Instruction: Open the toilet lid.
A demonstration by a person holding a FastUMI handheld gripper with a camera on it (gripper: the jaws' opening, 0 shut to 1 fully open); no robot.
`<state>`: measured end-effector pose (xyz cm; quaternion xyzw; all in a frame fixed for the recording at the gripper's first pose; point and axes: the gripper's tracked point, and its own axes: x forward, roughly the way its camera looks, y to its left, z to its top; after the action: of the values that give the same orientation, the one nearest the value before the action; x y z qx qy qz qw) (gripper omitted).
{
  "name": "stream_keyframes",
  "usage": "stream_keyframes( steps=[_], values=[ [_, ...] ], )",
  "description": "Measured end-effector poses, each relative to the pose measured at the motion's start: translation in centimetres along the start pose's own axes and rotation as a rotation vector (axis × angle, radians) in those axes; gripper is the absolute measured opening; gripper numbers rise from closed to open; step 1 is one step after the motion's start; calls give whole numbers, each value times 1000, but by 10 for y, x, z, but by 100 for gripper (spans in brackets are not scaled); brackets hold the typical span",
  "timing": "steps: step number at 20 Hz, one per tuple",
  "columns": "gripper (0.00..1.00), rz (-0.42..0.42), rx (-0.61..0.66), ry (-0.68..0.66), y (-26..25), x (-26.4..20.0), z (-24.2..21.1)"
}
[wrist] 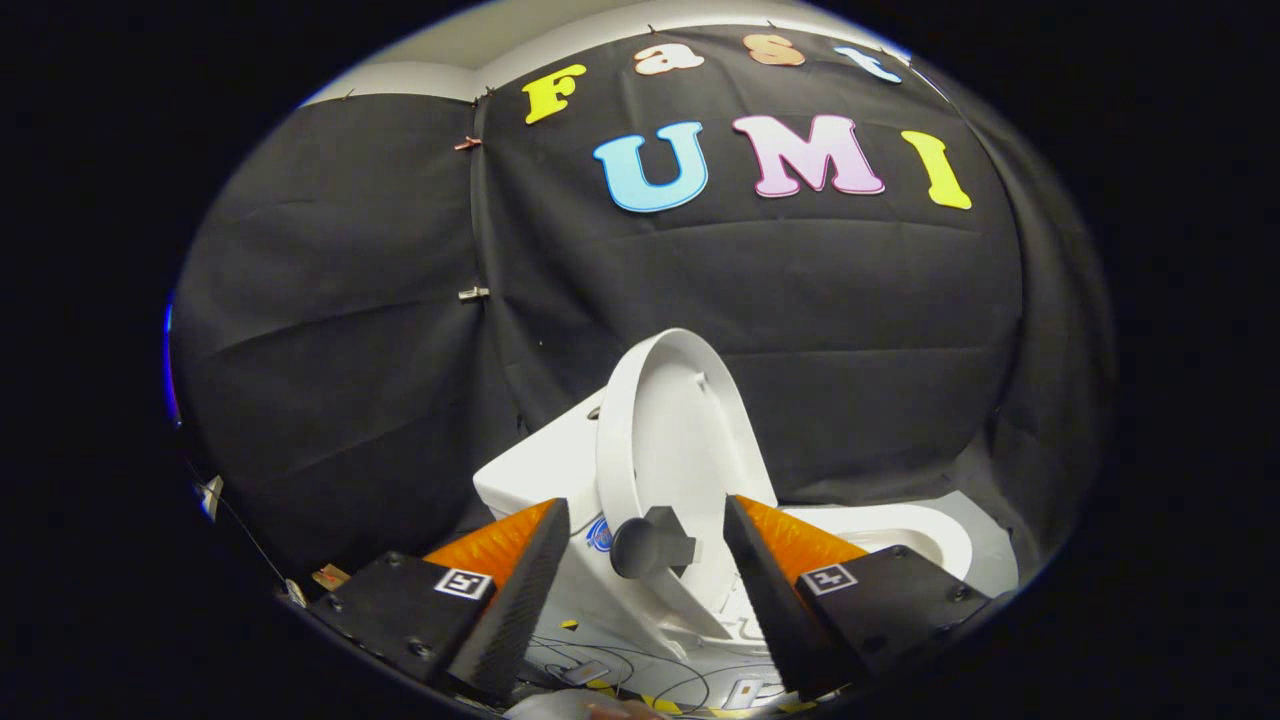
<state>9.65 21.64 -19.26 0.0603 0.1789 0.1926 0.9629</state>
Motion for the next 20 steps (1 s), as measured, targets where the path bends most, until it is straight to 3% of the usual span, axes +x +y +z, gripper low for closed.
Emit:
stream_keyframes(
  steps=[1, 11, 20],
  values=[
    [100, -6, -7, -26, -3, -15, 15],
    [99, -107, -81, -287, -42, -158, 132],
    [99, -187, -143, -390, -52, -233, 165]
  ],
)
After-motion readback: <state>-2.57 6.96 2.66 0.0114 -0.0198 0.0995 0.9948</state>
